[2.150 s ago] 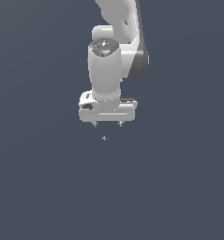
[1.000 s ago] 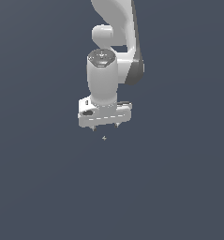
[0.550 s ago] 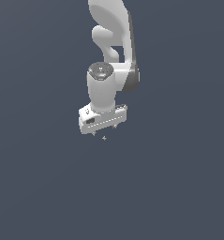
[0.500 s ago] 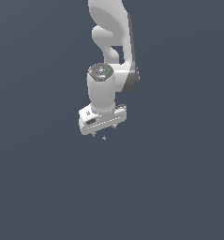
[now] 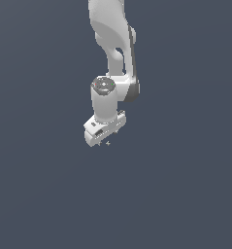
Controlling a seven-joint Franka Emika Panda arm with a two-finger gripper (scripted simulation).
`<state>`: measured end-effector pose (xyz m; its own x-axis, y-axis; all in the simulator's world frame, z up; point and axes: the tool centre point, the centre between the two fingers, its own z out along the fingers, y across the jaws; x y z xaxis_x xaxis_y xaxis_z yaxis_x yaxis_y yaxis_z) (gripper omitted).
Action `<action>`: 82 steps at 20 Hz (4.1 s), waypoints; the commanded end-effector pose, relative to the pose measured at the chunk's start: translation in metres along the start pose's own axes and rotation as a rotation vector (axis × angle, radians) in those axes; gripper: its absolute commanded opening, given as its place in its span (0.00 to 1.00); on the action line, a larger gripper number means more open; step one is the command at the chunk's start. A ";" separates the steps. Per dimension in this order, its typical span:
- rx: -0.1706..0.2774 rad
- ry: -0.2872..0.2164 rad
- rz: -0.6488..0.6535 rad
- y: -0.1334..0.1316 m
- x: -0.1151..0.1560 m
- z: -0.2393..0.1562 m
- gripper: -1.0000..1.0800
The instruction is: Pick up the object and move it to a goal position.
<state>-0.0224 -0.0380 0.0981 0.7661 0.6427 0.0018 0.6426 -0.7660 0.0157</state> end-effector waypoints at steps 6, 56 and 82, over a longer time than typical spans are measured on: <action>0.009 -0.001 -0.166 -0.007 -0.009 0.025 0.96; 0.016 0.000 -0.267 -0.014 -0.011 0.070 0.00; 0.017 0.001 -0.268 -0.038 0.048 -0.181 0.00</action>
<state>-0.0137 0.0205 0.2624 0.5681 0.8229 0.0008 0.8229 -0.5681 0.0005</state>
